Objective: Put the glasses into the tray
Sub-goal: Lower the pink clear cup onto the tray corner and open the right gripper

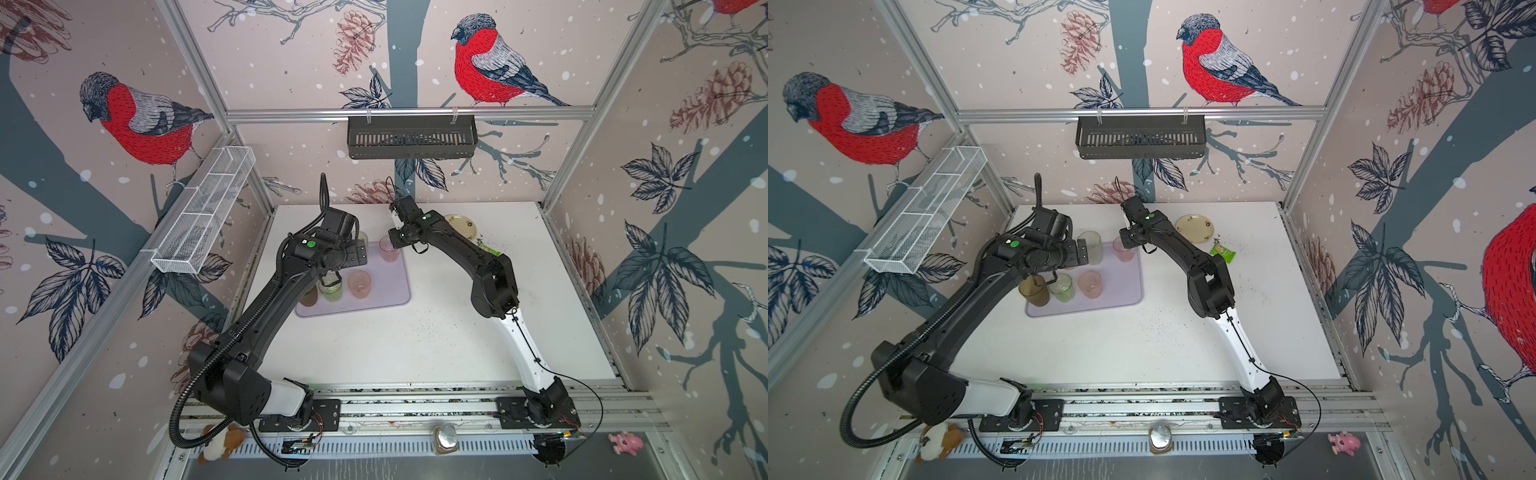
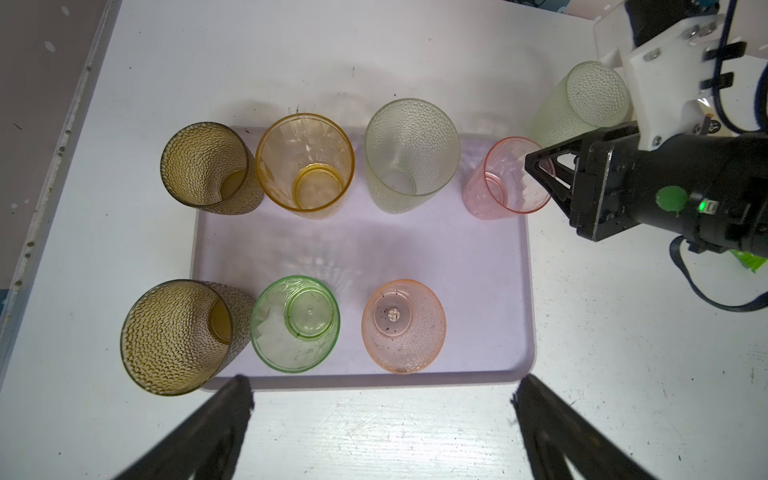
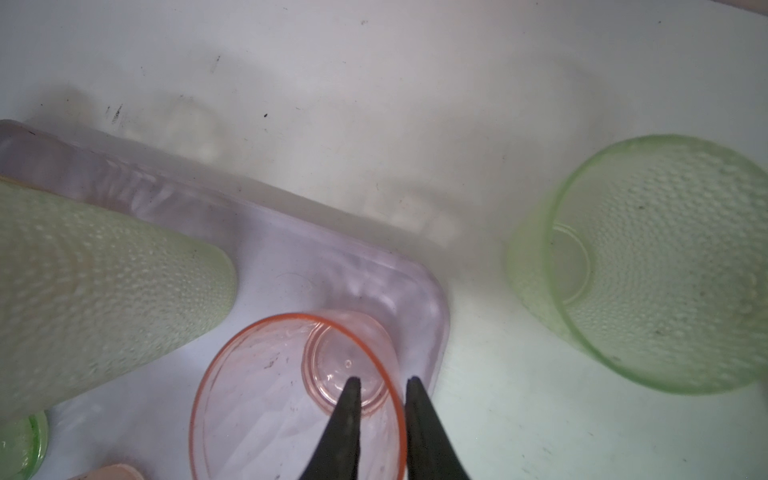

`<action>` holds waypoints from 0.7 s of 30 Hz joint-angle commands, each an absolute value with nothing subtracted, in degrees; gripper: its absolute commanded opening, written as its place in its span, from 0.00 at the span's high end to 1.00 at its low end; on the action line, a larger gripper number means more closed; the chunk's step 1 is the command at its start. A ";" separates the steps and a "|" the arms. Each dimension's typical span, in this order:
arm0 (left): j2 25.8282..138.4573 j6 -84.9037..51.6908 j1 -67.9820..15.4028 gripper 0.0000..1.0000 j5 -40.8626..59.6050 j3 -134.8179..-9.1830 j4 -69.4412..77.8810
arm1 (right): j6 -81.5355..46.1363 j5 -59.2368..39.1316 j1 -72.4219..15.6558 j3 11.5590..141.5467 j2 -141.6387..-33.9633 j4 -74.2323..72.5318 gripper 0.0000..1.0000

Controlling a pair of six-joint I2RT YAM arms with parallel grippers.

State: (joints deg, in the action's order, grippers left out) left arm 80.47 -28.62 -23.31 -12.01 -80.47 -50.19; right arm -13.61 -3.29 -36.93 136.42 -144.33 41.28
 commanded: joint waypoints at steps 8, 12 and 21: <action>81.12 -28.83 -23.20 0.01 -12.82 -81.56 -50.57 | -14.75 -5.45 -36.52 136.77 -144.62 38.89 0.78; 81.21 -28.86 -23.20 0.01 -12.62 -81.56 -50.53 | -14.56 -5.97 -36.38 136.85 -144.02 38.17 0.77; 83.50 -27.09 -23.20 0.01 -11.76 -83.52 -49.80 | -13.32 -5.38 -36.12 137.55 -140.56 38.23 0.66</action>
State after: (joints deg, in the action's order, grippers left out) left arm 82.81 -28.36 -23.31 -11.97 -82.54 -50.13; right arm -13.65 -5.78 -36.29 136.97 -142.43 38.94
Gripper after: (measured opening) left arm 0.992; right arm 0.338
